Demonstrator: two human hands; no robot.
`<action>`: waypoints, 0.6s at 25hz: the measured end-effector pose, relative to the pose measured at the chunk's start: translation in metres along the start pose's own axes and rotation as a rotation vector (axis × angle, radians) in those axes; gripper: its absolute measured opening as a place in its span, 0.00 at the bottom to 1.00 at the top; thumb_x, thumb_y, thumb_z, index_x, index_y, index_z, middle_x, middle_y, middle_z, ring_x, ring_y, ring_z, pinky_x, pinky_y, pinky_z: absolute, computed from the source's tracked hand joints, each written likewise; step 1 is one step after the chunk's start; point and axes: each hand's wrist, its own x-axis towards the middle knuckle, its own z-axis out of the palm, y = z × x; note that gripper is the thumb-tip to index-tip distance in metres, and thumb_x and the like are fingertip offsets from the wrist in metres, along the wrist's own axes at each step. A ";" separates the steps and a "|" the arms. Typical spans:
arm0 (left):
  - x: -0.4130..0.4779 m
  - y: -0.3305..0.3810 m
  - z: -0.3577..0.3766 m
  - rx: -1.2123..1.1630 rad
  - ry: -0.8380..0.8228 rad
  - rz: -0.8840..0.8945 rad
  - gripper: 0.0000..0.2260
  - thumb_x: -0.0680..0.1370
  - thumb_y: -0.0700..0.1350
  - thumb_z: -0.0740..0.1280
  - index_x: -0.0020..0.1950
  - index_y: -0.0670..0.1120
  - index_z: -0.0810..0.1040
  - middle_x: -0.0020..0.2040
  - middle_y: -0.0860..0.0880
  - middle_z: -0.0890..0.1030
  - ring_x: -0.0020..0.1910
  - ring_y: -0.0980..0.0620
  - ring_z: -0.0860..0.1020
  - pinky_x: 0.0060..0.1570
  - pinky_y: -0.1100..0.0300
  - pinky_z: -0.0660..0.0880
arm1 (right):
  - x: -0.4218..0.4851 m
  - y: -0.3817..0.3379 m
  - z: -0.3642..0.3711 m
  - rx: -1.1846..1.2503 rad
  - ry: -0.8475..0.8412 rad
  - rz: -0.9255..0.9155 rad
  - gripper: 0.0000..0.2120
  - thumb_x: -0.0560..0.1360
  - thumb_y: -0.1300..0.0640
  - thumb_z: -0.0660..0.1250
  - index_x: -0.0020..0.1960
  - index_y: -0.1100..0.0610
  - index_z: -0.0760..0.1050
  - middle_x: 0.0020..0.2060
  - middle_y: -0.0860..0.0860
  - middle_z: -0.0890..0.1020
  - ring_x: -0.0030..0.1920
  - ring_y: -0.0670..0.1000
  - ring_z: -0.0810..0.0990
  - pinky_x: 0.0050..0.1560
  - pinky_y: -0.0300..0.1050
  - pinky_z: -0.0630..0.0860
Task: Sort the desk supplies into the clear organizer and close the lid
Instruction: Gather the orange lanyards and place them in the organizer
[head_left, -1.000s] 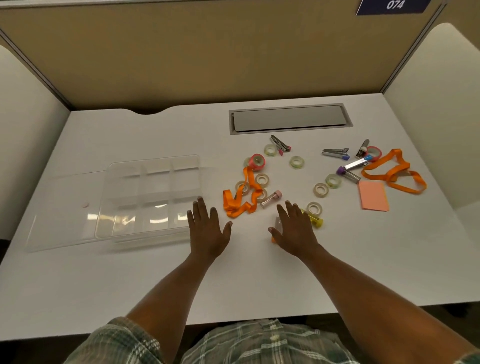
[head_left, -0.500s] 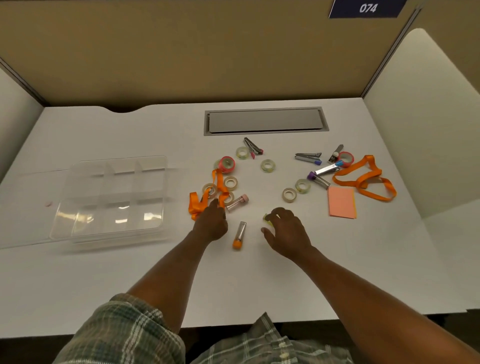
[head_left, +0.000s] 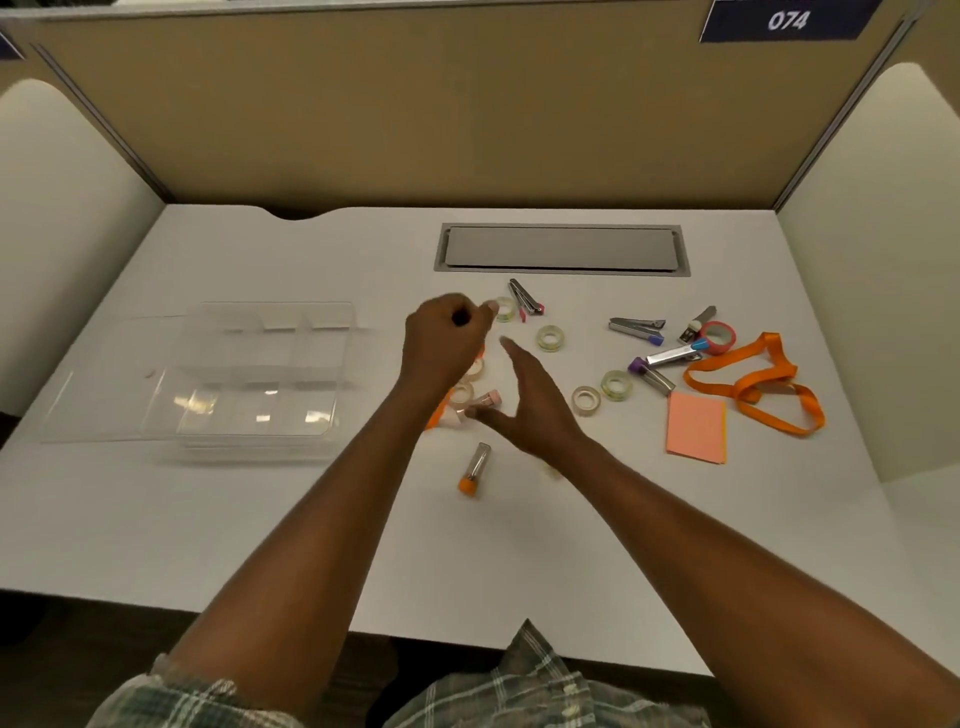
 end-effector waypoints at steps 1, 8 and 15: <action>0.002 0.017 -0.006 -0.084 -0.009 0.002 0.15 0.78 0.52 0.67 0.38 0.42 0.80 0.34 0.47 0.81 0.34 0.52 0.79 0.38 0.60 0.75 | 0.011 -0.014 -0.002 0.050 -0.018 -0.026 0.47 0.67 0.42 0.77 0.78 0.52 0.57 0.74 0.49 0.69 0.70 0.42 0.66 0.67 0.37 0.65; -0.002 0.092 -0.038 -0.702 0.032 0.062 0.11 0.80 0.46 0.66 0.42 0.41 0.80 0.34 0.47 0.81 0.34 0.50 0.79 0.37 0.57 0.78 | 0.032 -0.030 -0.010 0.135 0.113 0.078 0.09 0.77 0.53 0.69 0.55 0.56 0.79 0.51 0.52 0.82 0.50 0.52 0.79 0.53 0.49 0.75; 0.002 0.024 0.002 -0.322 0.232 -0.238 0.16 0.80 0.58 0.63 0.45 0.46 0.78 0.39 0.48 0.80 0.39 0.49 0.79 0.40 0.53 0.78 | 0.036 -0.011 -0.071 0.394 0.152 0.253 0.09 0.78 0.48 0.60 0.47 0.51 0.77 0.43 0.53 0.84 0.48 0.56 0.83 0.53 0.63 0.80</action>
